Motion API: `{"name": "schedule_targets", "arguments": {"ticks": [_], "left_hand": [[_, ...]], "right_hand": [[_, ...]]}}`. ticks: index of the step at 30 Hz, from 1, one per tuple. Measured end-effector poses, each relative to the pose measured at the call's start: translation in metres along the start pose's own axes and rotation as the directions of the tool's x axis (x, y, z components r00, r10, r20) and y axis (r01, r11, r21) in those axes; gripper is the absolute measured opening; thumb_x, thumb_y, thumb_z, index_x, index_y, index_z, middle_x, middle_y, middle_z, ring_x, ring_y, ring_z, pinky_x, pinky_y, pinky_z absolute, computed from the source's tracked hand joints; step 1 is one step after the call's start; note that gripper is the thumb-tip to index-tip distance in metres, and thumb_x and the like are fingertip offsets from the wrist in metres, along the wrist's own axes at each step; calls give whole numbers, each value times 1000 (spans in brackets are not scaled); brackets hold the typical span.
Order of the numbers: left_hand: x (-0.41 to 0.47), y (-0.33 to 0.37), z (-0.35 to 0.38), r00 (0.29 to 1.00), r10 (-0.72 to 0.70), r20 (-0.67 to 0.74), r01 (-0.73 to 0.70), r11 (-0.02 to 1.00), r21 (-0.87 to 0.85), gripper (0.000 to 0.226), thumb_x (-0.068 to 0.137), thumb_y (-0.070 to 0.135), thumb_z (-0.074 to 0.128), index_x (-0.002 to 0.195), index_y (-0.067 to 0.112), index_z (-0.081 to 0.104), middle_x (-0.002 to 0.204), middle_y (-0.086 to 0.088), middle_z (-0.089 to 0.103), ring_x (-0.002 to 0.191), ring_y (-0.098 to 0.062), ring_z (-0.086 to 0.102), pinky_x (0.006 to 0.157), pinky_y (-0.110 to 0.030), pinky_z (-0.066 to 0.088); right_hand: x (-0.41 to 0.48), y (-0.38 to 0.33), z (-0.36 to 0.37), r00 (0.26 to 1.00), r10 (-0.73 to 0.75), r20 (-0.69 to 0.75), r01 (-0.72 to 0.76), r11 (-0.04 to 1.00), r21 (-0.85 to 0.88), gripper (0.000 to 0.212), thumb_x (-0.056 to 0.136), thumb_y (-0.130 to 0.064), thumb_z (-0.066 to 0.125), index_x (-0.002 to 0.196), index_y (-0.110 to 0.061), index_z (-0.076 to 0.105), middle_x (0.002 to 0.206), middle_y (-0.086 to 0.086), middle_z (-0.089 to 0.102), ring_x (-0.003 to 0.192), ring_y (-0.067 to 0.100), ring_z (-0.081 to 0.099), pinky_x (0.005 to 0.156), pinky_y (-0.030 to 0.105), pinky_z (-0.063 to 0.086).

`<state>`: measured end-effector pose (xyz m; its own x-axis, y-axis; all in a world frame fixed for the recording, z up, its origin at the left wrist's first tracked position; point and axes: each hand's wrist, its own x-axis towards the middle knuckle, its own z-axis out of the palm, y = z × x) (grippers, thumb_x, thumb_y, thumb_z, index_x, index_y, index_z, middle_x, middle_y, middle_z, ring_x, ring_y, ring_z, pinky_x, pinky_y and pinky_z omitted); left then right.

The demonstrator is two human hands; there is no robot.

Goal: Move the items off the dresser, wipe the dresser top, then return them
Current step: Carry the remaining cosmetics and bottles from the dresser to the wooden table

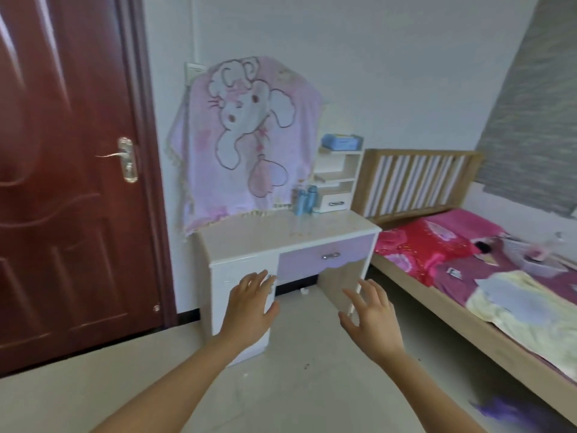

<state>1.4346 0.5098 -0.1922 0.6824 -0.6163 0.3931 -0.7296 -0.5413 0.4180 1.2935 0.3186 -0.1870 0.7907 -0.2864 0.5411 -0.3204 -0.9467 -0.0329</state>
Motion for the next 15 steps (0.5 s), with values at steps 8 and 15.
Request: {"name": "schedule_targets", "arguments": {"ticks": [8,15], "left_hand": [[77,59,61,1000,19,9,-19,1000,-22,89,66,58,8,133,11,43,142,-6,41,133,-29,32,102,-42,31],[167,79,130,999,1,-39,-3,998,-55,71,76,50,24,125,6,53,131,-10,53,122,-34,45,94,-45,39]], "right_hand": [[14,93,17,997,27,-66,-30,999,-42,54,52,-31,87,99,-17,65,103,17,66,97,38,64,66,44,55],[87,180,57,996,-9,-86,4,998,-59,46,56,-36,73,98,-18,65,100,13,66,90,33,66,65,41,55]]}}
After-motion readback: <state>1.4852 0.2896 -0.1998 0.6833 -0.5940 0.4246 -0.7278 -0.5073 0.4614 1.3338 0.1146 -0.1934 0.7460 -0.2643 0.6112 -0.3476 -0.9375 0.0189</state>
